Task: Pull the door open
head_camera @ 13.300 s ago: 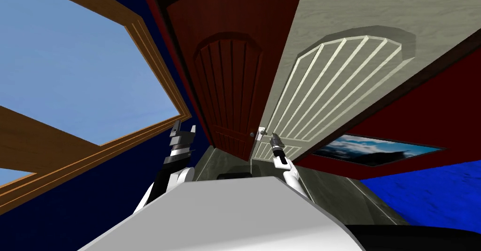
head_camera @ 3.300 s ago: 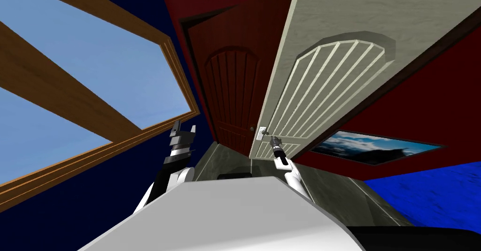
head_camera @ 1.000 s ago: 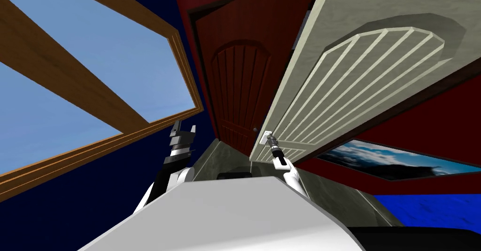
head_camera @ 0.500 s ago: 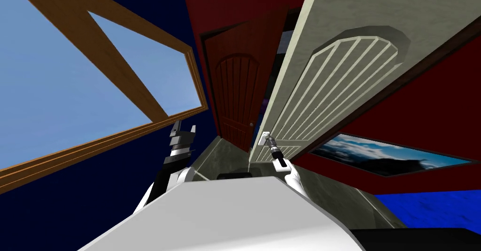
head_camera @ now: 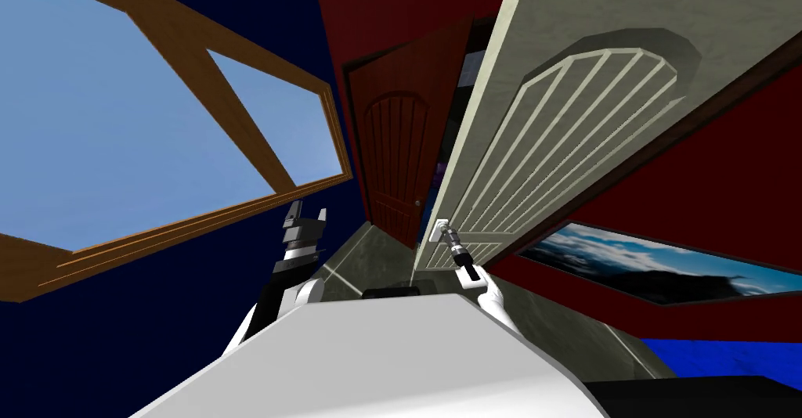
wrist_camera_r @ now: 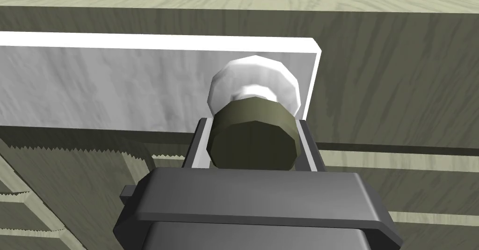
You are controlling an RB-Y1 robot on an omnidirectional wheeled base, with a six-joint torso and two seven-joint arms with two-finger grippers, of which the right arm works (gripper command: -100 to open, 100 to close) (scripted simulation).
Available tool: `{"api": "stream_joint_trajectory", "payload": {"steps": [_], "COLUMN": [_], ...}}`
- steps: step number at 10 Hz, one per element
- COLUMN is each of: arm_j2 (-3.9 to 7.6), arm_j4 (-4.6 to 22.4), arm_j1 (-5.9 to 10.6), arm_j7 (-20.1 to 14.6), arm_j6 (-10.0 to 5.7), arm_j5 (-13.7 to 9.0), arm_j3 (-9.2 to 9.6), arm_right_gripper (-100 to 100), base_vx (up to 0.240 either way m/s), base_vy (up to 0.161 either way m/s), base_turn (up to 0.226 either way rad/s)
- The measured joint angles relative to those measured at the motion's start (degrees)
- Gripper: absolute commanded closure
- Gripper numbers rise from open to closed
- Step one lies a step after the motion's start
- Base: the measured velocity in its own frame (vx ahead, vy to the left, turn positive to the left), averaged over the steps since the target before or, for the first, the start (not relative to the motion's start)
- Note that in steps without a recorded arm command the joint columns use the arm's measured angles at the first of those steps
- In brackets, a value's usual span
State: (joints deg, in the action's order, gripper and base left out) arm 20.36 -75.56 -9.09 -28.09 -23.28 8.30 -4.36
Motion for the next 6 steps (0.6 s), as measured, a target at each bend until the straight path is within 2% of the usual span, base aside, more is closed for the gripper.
{"api": "stream_joint_trajectory", "payload": {"steps": [1,5,6], "arm_j2": [0.85,3.63,4.39], "arm_j4": [-0.3,-1.57,-2.08], "arm_j1": [-0.52,-3.47,-4.27], "arm_j7": [-0.8,-3.78,-4.58], "arm_j6": [-0.88,-3.65,-4.39], "arm_j5": [0.08,0.75,0.85], "arm_j3": [0.34,2.51,2.95], "arm_right_gripper": [100,100,100], "base_vx": [-0.227,-0.222,-0.098], "base_vy": [-0.058,-0.114,-0.044], "base_turn": [0.094,0.132,0.013]}}
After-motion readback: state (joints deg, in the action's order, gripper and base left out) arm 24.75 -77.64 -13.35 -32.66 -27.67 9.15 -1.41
